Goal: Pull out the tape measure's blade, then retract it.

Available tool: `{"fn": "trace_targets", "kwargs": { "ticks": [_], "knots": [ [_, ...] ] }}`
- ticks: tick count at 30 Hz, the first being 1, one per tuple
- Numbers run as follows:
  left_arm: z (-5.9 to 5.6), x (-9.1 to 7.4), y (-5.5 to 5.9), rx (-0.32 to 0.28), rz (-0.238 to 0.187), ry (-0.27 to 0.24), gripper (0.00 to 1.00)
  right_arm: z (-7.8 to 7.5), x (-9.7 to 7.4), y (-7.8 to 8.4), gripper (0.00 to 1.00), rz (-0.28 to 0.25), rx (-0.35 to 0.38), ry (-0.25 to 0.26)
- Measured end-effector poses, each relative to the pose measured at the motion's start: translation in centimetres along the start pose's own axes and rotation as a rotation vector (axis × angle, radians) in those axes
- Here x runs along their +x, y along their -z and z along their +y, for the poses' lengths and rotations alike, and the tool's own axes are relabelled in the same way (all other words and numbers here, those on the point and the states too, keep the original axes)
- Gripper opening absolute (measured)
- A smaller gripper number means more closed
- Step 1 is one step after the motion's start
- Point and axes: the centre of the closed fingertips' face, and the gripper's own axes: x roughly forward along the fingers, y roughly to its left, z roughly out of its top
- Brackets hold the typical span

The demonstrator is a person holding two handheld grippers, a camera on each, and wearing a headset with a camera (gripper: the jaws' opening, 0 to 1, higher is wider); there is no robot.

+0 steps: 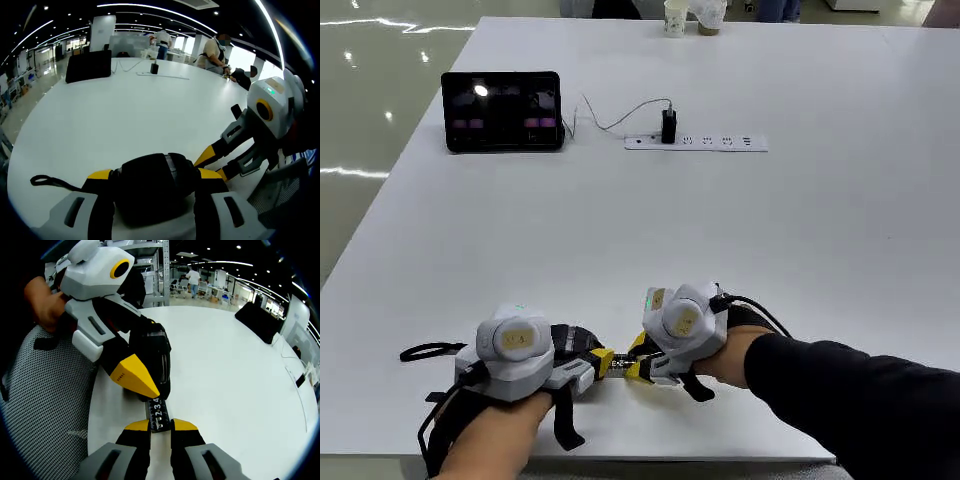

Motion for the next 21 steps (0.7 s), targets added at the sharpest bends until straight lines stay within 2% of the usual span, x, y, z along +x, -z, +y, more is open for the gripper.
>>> {"fn": "trace_targets", "kwargs": {
  "ticks": [6,16,21],
  "knots": [
    [0.07,-0.05,0.00,-0.006,-0.001,0.001,0.59,-0.09,0.13,-0.26,0.11,-0.006,0.012,-0.001],
    [0.05,-0.08,0.08,0.005,0.002,0.001,0.59,0.19,0.31,-0.64,0.11,-0.012,-0.009,-0.018],
    [0.09,-0.18,0.04,-0.011,-0.001,0.005,0.59,0.19,0.41,-0.79,0.11,-0.014,-0.009,-0.027]
  ]
}}
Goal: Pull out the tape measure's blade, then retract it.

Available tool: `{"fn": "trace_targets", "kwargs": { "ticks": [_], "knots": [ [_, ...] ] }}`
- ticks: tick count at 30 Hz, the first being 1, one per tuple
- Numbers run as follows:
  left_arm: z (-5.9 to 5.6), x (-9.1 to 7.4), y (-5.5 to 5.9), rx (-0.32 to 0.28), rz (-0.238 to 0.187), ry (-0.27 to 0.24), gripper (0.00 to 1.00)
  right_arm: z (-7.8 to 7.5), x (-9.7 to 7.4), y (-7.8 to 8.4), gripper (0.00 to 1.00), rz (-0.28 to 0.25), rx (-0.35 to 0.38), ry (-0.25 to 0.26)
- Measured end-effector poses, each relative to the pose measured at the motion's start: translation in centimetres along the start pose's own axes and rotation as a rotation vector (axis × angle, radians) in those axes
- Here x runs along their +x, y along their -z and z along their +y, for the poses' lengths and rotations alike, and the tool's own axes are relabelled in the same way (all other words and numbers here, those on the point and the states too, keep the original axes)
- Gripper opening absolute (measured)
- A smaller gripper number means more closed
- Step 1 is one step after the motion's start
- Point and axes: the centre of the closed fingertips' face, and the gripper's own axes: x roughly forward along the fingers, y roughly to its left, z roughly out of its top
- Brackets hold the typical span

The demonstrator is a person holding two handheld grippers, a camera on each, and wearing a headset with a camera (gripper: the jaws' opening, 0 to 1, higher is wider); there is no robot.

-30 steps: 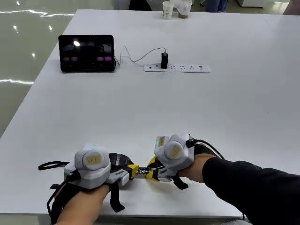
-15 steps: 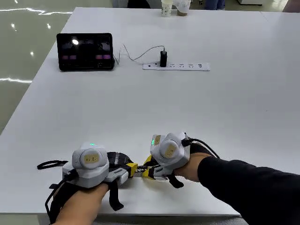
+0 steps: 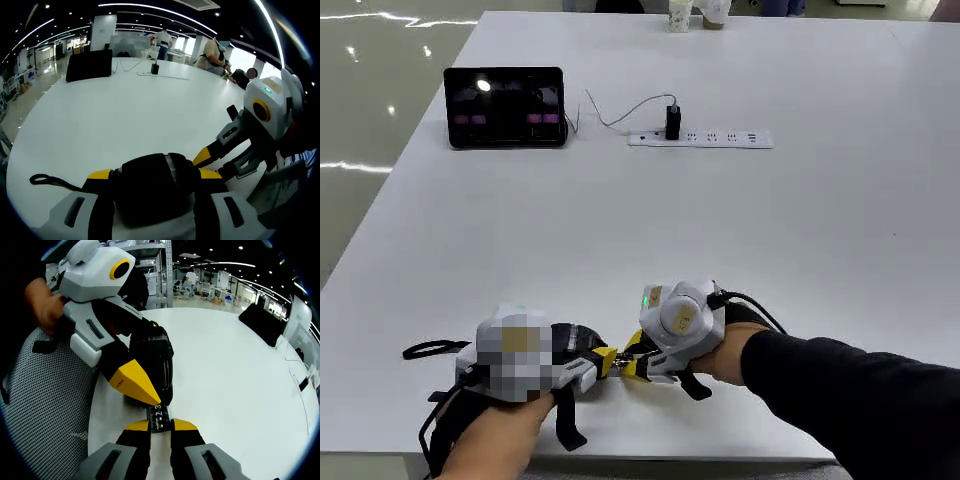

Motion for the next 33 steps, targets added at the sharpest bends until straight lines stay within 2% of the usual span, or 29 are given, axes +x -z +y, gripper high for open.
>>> {"fn": "trace_targets", "kwargs": {
  "ticks": [6,17,33],
  "knots": [
    [0.0,0.0,0.0,0.000,0.000,0.002,0.59,0.1,0.1,-0.2,0.11,-0.003,0.014,0.001],
    [0.0,0.0,-0.1,-0.007,-0.001,0.006,0.59,0.2,0.4,-0.7,0.11,-0.012,-0.005,-0.004],
    [0.1,0.0,-0.1,-0.020,-0.005,0.010,0.59,0.2,1.0,-1.3,0.11,0.006,-0.042,-0.023]
  ]
}}
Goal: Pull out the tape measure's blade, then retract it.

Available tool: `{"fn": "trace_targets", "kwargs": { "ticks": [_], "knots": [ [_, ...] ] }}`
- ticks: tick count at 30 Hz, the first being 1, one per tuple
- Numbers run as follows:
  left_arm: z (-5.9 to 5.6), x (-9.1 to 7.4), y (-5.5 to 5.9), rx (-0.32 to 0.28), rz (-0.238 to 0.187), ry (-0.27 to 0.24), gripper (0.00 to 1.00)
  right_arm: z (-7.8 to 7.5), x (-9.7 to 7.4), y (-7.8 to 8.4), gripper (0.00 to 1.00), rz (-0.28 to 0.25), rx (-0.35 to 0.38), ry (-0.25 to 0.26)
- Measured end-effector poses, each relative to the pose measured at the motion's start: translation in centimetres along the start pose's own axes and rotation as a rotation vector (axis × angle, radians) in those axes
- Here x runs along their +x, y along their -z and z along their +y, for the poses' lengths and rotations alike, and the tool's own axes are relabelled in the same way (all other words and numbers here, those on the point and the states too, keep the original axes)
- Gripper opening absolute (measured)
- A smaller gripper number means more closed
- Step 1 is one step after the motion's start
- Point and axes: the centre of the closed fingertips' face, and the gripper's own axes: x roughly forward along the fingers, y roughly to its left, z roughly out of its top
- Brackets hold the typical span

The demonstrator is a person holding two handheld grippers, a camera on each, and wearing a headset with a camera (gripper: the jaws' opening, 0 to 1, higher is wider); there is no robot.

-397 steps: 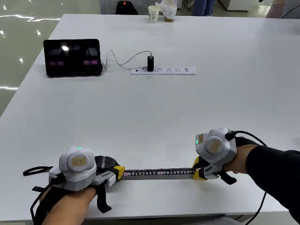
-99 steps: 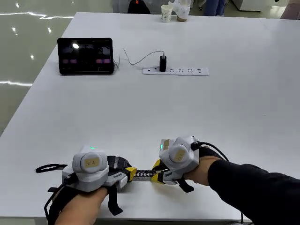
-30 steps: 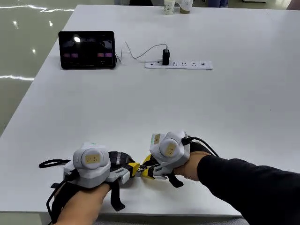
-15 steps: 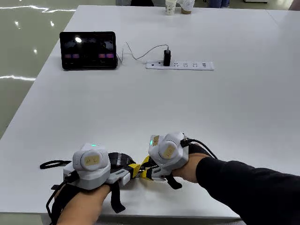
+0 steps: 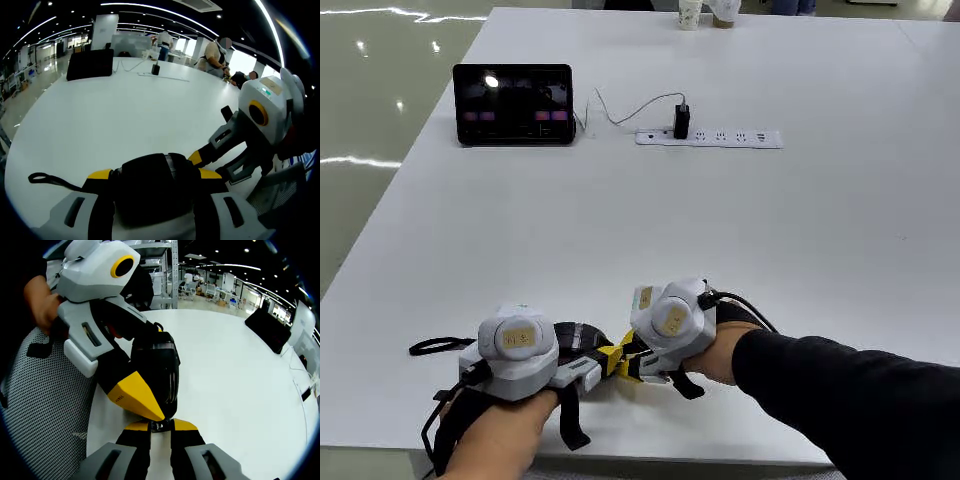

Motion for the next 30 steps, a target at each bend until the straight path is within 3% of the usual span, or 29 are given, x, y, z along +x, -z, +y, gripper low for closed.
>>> {"fn": "trace_targets", "kwargs": {
  "ticks": [14,20,30],
  "knots": [
    [0.05,0.07,-0.09,-0.008,-0.017,0.009,0.61,0.07,0.09,-0.04,0.12,-0.005,-0.001,0.000],
    [-0.18,-0.14,-0.29,0.041,0.000,0.013,0.62,0.25,0.19,-0.07,0.13,0.005,-0.035,0.007],
    [-0.13,-0.03,-0.15,0.061,0.025,0.074,0.62,0.30,-0.58,-0.01,0.13,0.004,0.017,0.015]
  ]
}}
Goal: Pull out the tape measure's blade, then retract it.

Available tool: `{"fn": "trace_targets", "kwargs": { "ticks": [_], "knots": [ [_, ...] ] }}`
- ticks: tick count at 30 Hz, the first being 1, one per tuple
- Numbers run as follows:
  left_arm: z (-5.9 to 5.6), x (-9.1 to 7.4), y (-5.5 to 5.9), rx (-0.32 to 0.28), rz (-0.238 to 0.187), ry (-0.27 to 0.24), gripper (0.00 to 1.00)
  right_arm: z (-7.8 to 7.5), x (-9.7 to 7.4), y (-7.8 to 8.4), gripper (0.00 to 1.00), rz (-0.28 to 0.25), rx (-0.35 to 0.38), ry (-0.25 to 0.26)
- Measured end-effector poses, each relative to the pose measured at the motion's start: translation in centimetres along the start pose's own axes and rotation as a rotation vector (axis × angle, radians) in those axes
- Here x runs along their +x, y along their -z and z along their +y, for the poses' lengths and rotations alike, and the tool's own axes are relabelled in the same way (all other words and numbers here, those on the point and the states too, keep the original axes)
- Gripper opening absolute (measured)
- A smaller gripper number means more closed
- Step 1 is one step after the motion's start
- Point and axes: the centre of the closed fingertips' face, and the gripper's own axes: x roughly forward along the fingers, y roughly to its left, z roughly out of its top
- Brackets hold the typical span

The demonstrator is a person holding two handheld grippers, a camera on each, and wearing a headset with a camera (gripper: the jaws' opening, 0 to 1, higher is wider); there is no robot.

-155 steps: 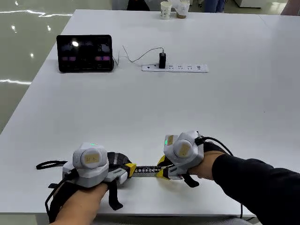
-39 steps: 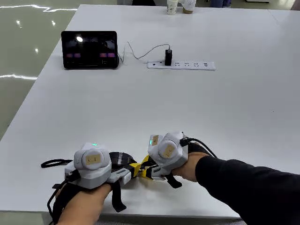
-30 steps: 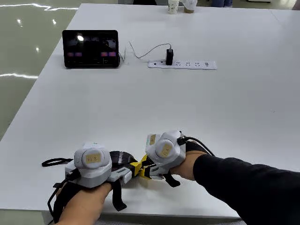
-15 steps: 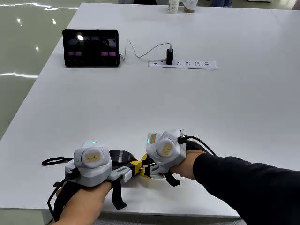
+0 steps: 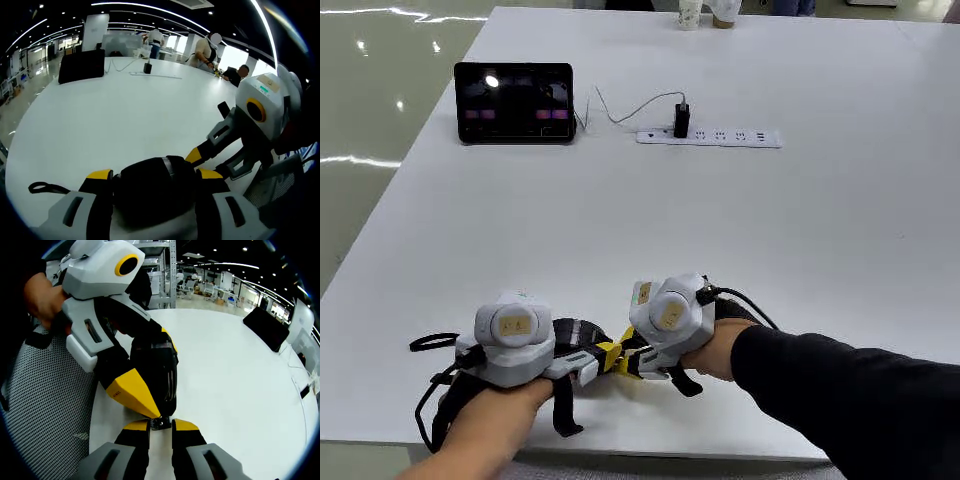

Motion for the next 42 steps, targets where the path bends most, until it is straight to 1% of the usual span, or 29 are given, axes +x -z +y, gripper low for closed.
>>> {"fn": "trace_targets", "kwargs": {
  "ticks": [2,7,8,9,11,13,14,15,17,18,20,21,22,23,24,25,26,28,29,30,31,32,34,36,38,39,40,41,42],
  "knots": [
    [-0.1,-0.2,0.2,-0.002,0.012,0.025,0.63,0.0,-0.5,-0.1,0.13,-0.010,0.006,0.006],
    [0.3,-0.7,0.1,-0.010,0.014,0.059,0.77,-0.2,-1.7,0.1,0.14,-0.031,0.046,0.020],
    [0.4,-0.9,-0.1,-0.010,0.011,0.064,0.81,-0.2,-1.9,0.3,0.15,-0.026,0.061,0.022],
    [0.5,-1.1,-0.5,-0.014,-0.006,0.073,0.85,-0.3,-2.2,0.5,0.14,-0.019,0.080,0.031],
    [0.6,-1.4,-0.9,-0.023,-0.012,0.092,0.92,-0.4,-2.8,0.5,0.14,-0.035,0.092,0.036],
    [0.8,-1.6,-1.3,-0.015,-0.021,0.099,0.99,-0.4,-3.4,0.6,0.16,-0.046,0.115,0.043],
    [0.9,-1.8,-1.5,0.014,-0.028,0.110,0.99,-0.5,-3.8,0.7,0.18,-0.050,0.129,0.050],
    [1.0,-1.9,-1.5,0.023,-0.022,0.113,0.99,-0.6,-4.1,0.8,0.19,-0.052,0.138,0.056],
    [1.2,-2.1,-1.4,0.029,-0.006,0.126,0.99,-0.8,-4.8,1.1,0.20,-0.060,0.151,0.066],
    [1.3,-2.2,-1.4,0.024,-0.005,0.137,0.99,-0.8,-5.1,1.2,0.21,-0.064,0.156,0.070],
    [1.3,-2.7,-1.5,0.030,-0.015,0.157,0.99,-0.9,-5.7,1.6,0.23,-0.069,0.170,0.079],
    [1.4,-2.7,-1.6,0.039,-0.021,0.176,0.99,-0.9,-6.1,1.8,0.24,-0.070,0.176,0.082],
    [1.4,-2.8,-1.7,0.034,-0.029,0.193,0.99,-1.0,-6.4,2.0,0.24,-0.072,0.180,0.086],
    [1.3,-3.0,-1.8,0.039,-0.033,0.202,0.99,-1.0,-6.7,2.1,0.25,-0.073,0.184,0.090],
    [1.3,-3.2,-1.8,0.047,-0.034,0.200,0.99,-1.1,-6.9,2.3,0.26,-0.075,0.187,0.094],
    [1.5,-3.4,-1.6,0.075,-0.024,0.191,0.99,-1.2,-7.4,2.5,0.28,-0.078,0.195,0.100],
    [1.4,-3.6,-1.5,0.094,-0.026,0.205,0.99,-1.2,-7.8,2.8,0.30,-0.082,0.205,0.105],
    [1.5,-3.7,-1.3,0.125,-0.029,0.212,0.99,-1.2,-8.4,3.1,0.33,-0.088,0.216,0.113],
    [1.6,-3.7,-1.0,0.145,-0.019,0.219,0.99,-1.2,-8.8,3.5,0.34,-0.092,0.229,0.120],
    [1.7,-3.8,-0.7,0.147,-0.009,0.225,0.99,-1.2,-9.1,3.7,0.35,-0.095,0.239,0.123],
    [1.7,-3.9,-0.3,0.138,0.012,0.237,0.99,-1.1,-9.5,4.0,0.36,-0.099,0.249,0.127],
    [1.8,-3.9,-0.2,0.142,0.009,0.236,0.99,-1.1,-9.8,4.3,0.38,-0.101,0.254,0.131],
    [2.5,-4.1,0.0,0.162,0.012,0.221,0.99,-0.9,-10.4,4.9,0.39,-0.104,0.264,0.138],
    [2.9,-4.4,0.1,0.145,0.017,0.232,0.99,-0.8,-11.0,5.6,0.41,-0.102,0.268,0.149],
    [2.9,-4.7,0.0,0.152,0.016,0.233,0.99,-0.8,-11.4,6.1,0.42,-0.104,0.275,0.157],
    [2.7,-5.2,-0.3,0.176,0.002,0.239,0.99,-0.7,-11.8,6.4,0.43,-0.108,0.282,0.163],
    [2.6,-5.4,-0.7,0.220,-0.017,0.236,0.99,-0.8,-12.1,6.7,0.43,-0.113,0.289,0.168],
    [2.8,-5.7,-0.3,0.251,0.006,0.220,0.99,-0.8,-12.4,6.9,0.43,-0.122,0.297,0.174],
    [2.6,-5.8,0.0,0.241,0.018,0.230,0.99,-0.8,-12.6,7.1,0.43,-0.127,0.301,0.177]
  ]
}}
